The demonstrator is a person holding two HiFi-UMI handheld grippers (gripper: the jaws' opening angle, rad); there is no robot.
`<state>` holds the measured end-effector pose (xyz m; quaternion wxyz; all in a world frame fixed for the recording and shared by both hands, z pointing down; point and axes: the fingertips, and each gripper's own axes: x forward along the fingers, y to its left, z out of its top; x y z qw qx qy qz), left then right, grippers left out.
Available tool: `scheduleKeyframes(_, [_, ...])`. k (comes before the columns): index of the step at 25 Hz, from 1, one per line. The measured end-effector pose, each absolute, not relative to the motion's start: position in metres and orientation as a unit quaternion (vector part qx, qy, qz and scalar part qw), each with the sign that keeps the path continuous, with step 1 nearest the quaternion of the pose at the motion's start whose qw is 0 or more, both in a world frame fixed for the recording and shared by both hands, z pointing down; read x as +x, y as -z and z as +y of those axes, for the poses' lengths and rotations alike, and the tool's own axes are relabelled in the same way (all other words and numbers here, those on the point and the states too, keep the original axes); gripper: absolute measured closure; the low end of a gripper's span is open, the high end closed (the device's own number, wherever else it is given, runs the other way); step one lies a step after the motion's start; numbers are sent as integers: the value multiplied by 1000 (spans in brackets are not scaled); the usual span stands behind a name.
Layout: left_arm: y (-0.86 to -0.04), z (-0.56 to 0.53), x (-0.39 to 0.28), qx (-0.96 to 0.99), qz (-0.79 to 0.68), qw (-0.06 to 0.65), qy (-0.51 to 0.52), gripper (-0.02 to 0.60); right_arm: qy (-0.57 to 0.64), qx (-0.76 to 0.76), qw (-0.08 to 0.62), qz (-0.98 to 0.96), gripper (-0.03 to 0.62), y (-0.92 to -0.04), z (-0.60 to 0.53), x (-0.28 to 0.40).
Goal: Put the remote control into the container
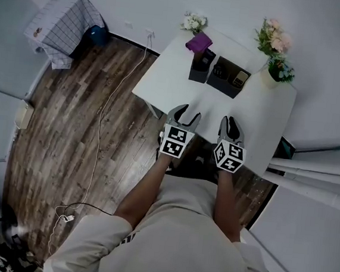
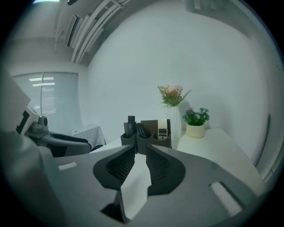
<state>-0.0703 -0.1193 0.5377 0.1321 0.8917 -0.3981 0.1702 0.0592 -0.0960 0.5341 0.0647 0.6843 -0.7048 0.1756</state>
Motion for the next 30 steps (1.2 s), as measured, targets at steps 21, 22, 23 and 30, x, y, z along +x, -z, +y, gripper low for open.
scheduleKeyframes(21, [-566,-73,-103,915,-342,105,-187,397,-124,707,125,-685,459,-566,-49,-11])
scheduleKeyframes(22, [-565,-74,-104,916,-341,104,-185,405,-125,705,124,-687,457,-565,-51,-13])
scheduleKeyframes(23, [-564,-75,-106,916,-342,105,-183,405,-127,702,123,-690,457,-565,-51,-16])
scheduleKeyframes(30, [-564,-76,-102,916,-342,109,-180,405,-135,656,102,-736,456,-557,-54,-46])
